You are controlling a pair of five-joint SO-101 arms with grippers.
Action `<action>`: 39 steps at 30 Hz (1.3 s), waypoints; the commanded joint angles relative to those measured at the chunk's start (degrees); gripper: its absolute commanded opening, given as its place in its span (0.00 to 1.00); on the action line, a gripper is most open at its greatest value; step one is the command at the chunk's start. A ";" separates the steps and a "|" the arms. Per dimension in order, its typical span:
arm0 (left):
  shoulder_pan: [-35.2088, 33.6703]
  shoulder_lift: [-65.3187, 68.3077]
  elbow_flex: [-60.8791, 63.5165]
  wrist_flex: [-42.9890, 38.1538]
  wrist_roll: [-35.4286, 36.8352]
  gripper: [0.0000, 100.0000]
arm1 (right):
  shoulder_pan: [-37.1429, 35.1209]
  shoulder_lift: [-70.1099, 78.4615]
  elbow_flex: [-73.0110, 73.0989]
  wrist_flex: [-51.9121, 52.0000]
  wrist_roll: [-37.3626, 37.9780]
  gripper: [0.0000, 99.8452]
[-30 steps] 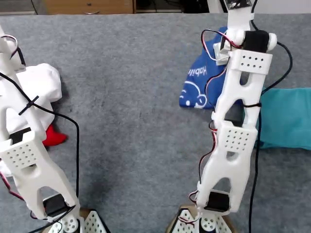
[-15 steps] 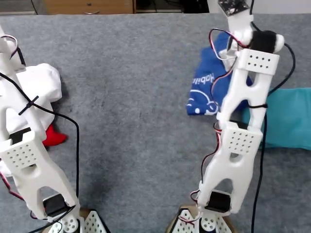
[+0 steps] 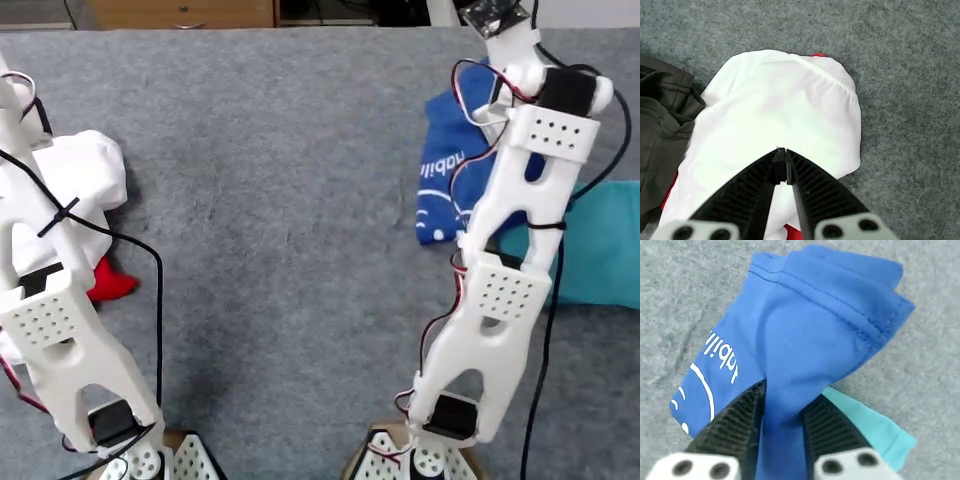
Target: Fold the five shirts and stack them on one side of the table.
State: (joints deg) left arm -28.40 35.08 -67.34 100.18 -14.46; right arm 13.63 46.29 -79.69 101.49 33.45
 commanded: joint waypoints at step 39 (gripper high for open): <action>-0.79 -3.65 -0.26 0.62 -0.35 0.02 | 8.40 -26.07 30.81 -2.29 10.46 0.00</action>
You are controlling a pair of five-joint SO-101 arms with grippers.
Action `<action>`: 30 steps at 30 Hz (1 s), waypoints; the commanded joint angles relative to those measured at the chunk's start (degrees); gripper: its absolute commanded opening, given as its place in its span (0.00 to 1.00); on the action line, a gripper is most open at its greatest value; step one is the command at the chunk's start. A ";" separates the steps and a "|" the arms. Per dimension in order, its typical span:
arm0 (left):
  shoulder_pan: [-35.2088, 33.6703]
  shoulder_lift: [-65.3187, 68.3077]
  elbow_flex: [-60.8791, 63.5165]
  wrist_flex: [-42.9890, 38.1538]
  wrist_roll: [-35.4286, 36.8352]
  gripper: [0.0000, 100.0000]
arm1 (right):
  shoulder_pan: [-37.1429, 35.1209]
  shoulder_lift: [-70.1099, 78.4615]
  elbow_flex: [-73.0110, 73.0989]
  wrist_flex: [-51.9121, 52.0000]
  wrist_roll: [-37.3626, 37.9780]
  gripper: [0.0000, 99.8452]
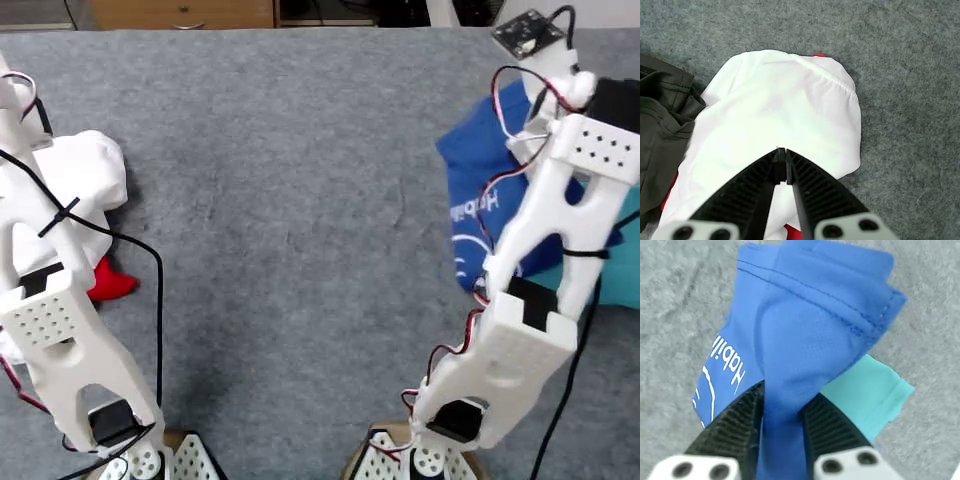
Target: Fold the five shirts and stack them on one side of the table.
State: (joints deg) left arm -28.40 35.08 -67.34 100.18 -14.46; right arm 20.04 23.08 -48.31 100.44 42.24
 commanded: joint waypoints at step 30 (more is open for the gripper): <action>-0.79 -3.65 -0.26 0.62 -0.35 0.02 | 15.08 4.44 -1.71 -11.60 5.98 0.00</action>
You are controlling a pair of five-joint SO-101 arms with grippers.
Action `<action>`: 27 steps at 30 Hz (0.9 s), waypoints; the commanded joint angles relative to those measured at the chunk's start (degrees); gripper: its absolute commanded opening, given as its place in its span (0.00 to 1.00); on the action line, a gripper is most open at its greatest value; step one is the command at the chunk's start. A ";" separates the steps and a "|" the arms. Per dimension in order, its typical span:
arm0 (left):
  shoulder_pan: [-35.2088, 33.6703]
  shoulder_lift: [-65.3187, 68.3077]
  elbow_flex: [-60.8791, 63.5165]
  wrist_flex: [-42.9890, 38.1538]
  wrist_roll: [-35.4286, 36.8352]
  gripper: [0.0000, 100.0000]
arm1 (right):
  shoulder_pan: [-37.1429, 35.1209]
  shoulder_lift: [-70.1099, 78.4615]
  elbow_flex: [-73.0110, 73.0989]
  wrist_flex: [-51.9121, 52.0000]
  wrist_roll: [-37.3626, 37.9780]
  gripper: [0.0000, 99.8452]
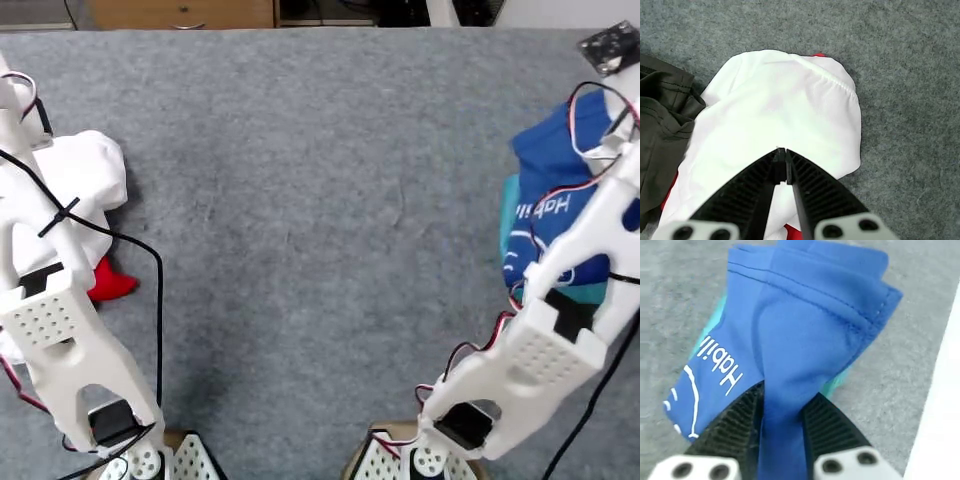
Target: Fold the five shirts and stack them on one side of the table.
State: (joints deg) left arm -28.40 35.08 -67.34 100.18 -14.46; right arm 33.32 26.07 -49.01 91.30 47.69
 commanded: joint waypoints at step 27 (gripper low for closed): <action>-0.70 -3.38 -0.26 0.62 -0.35 0.02 | 9.27 4.79 -1.01 -9.41 5.19 0.29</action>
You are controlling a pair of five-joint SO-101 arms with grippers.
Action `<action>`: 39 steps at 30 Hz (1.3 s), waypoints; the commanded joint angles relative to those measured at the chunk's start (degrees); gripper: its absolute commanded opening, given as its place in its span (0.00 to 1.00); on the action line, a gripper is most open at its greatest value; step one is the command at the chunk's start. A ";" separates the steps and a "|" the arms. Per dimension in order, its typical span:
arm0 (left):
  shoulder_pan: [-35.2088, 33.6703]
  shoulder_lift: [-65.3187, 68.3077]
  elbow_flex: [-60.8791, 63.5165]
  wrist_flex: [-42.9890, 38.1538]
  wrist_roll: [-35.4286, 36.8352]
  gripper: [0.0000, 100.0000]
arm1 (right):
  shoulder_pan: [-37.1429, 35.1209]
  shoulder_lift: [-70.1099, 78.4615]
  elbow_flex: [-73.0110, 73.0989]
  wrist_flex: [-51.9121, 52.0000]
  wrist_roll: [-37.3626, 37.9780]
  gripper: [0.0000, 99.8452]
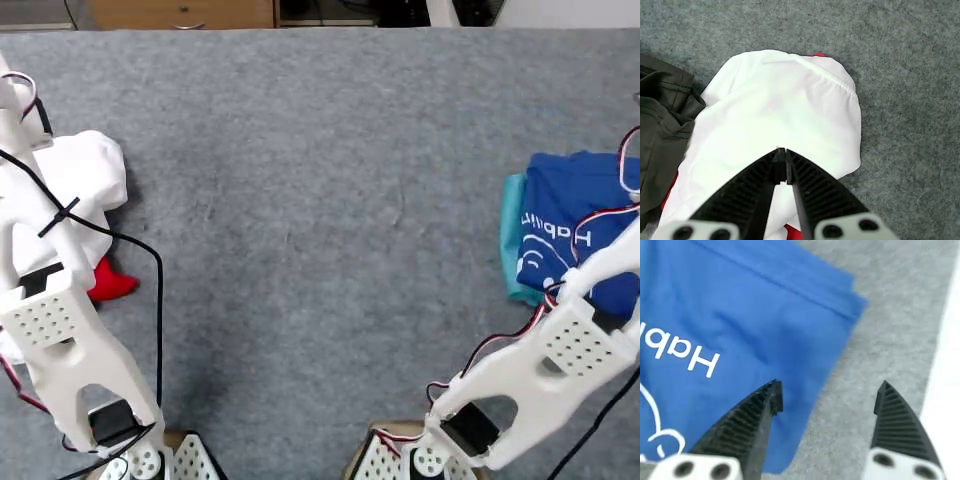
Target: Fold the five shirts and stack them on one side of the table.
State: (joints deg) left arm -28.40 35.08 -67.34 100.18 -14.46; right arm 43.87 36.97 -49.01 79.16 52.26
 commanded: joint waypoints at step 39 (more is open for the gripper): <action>-0.88 -3.65 4.13 0.62 -0.35 0.02 | -8.04 -4.53 38.20 16.09 -13.36 0.00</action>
State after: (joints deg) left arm -28.48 35.08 -63.12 100.18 -14.46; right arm 36.31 33.54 -12.35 94.20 38.99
